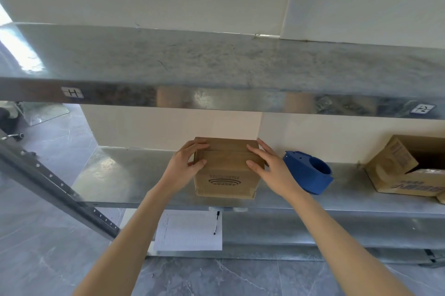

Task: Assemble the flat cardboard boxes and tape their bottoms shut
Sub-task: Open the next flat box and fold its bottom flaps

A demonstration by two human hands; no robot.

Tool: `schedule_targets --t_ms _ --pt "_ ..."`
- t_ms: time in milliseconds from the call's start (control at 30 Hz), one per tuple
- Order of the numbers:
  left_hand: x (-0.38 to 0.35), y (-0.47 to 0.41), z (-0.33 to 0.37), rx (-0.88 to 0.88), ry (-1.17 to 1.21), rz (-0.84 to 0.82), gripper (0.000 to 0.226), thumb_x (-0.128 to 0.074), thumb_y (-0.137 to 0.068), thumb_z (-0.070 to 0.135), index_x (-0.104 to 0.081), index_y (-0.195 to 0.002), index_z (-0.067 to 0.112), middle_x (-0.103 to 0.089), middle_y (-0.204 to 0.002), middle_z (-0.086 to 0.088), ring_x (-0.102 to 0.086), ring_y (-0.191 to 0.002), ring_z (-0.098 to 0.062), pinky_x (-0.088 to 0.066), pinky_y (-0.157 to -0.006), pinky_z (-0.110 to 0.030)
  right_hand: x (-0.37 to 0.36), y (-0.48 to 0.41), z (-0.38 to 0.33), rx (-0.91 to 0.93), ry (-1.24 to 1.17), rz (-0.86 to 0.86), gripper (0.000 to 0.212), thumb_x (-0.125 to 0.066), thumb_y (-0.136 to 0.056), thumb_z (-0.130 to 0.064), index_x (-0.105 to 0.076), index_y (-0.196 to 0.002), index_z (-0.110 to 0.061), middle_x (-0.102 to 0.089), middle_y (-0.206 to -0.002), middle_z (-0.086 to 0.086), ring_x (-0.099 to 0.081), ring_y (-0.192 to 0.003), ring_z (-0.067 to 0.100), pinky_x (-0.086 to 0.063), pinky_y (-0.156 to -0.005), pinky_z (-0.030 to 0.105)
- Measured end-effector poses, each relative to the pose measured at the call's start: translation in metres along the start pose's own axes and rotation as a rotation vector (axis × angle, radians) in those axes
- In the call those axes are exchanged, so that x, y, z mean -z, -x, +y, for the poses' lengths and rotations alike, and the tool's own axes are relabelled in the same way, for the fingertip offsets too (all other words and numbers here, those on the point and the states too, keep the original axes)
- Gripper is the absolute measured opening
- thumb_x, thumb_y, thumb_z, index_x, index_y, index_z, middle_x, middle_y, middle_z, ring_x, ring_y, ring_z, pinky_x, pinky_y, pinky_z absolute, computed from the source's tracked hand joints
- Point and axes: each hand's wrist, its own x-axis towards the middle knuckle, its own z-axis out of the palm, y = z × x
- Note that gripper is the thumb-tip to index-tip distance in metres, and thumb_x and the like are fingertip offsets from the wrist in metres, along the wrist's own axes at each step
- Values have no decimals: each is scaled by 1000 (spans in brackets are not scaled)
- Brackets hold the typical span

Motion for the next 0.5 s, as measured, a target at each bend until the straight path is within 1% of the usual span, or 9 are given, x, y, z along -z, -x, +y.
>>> schedule_targets --t_ms 67,167,233,267,333,367,400,433,500 --pt "6 2 -4 8 -16 15 36 -67 -91 9 -65 -126 19 -52 -136 11 -48 -126 -6 -38 -106 -22 -4 -1 -4 7 -29 -22 49 -59 -97 -38 -46 -144 -35 -17 -161 -18 -22 -142 -2 -24 -120 31" --pt "15 6 -10 32 -13 41 36 -67 -91 8 -66 -125 20 -52 -133 16 -47 -123 -1 -35 -106 -22 -14 -4 -13 18 -42 -44 49 -57 -98 -38 -44 -145 -34 -15 -162 -17 -21 -146 4 -20 -119 26" --pt "15 8 -11 47 -8 57 35 -66 -92 8 -66 -125 19 -52 -133 16 -47 -123 -2 -33 -104 -16 -16 -6 -16 14 -50 -46 49 -56 -98 -37 -45 -145 -34 -15 -162 -16 -21 -147 5 -20 -118 25" --pt "12 8 -11 53 -1 61 35 -66 -92 8 -66 -125 19 -52 -133 15 -47 -123 -2 -32 -102 -11 -15 -6 -15 11 -55 -45 48 -57 -98 -37 -45 -145 -34 -16 -162 -16 -21 -147 5 -21 -118 25" --pt "3 6 -7 52 13 54 35 -65 -93 8 -65 -126 18 -53 -135 13 -47 -124 -2 -29 -98 -2 -7 -4 -9 0 -56 -33 48 -58 -98 -36 -46 -144 -34 -17 -162 -16 -22 -146 5 -23 -120 29" --pt "-2 5 -4 50 17 45 35 -65 -93 8 -65 -127 17 -53 -136 12 -47 -125 -2 -29 -97 0 -3 -3 -5 -9 -50 -25 47 -58 -98 -36 -47 -144 -35 -18 -162 -16 -23 -146 5 -24 -120 31" --pt "-8 3 -1 52 25 37 35 -64 -93 8 -65 -127 17 -53 -137 10 -47 -125 -3 -29 -98 -1 2 -2 -1 -19 -44 -18 47 -59 -97 -36 -47 -143 -35 -18 -161 -16 -24 -146 6 -26 -120 33" --pt "-12 2 1 56 38 31 34 -63 -94 8 -65 -127 16 -53 -137 9 -47 -126 -5 -30 -100 -5 5 -2 2 -29 -39 -13 47 -59 -97 -36 -47 -143 -35 -19 -161 -16 -24 -146 7 -27 -120 35" --pt "-19 0 5 66 67 29 33 -62 -95 8 -65 -127 15 -54 -137 7 -48 -127 -8 -34 -107 -17 8 -2 7 -41 -28 -6 48 -59 -97 -36 -47 -143 -34 -19 -161 -15 -25 -147 9 -28 -120 38"
